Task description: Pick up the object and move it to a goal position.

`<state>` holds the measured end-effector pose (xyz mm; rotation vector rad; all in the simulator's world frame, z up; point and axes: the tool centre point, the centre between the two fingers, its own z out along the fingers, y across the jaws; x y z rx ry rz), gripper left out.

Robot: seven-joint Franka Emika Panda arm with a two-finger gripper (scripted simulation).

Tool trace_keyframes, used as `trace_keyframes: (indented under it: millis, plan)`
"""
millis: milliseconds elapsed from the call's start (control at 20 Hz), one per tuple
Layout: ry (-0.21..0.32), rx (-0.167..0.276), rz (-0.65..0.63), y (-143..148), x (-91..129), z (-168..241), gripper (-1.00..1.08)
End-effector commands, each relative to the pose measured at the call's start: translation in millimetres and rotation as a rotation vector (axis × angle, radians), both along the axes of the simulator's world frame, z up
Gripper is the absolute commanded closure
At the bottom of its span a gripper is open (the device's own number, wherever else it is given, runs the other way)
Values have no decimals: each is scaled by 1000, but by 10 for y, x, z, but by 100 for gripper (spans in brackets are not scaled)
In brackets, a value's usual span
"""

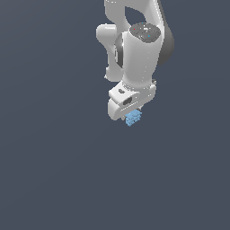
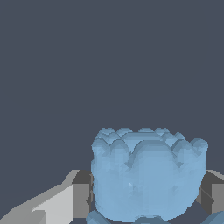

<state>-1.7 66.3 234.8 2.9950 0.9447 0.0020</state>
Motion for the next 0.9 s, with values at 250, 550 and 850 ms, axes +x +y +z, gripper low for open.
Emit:
trace_keyframes:
  millis: [250,550,850]
  plan:
    - [2,1,0,66,-53,523,108]
    - [2,1,-1,83,-59,682,108]
    - [2,1,-1,77,-45,652,108]
